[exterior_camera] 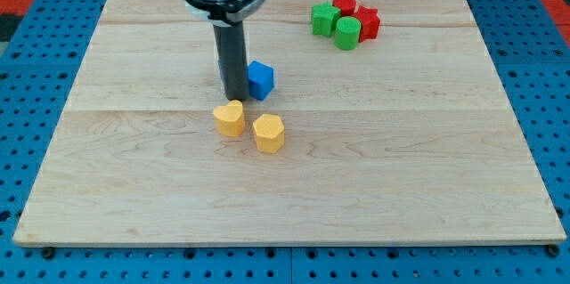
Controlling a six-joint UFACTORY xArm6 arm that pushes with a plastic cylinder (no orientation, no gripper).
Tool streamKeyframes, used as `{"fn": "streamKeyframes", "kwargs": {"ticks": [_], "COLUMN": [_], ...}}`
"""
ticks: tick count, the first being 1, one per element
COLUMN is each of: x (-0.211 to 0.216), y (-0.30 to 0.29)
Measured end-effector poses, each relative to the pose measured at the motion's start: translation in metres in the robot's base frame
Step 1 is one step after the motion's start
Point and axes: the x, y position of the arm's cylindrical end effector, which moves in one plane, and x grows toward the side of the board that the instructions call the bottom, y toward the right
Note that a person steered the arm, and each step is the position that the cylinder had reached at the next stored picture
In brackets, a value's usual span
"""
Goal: Push the blue triangle to the center top of the board
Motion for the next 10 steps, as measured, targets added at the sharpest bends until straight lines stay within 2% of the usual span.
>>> {"fn": "streamKeyframes", "kwargs": {"ticks": [1, 4, 6, 8, 10], "x": [-0.008, -0.053, -0.098, -0.132, -0.144], "y": [-0.022, -0.006, -0.001, -0.012, 0.026]}}
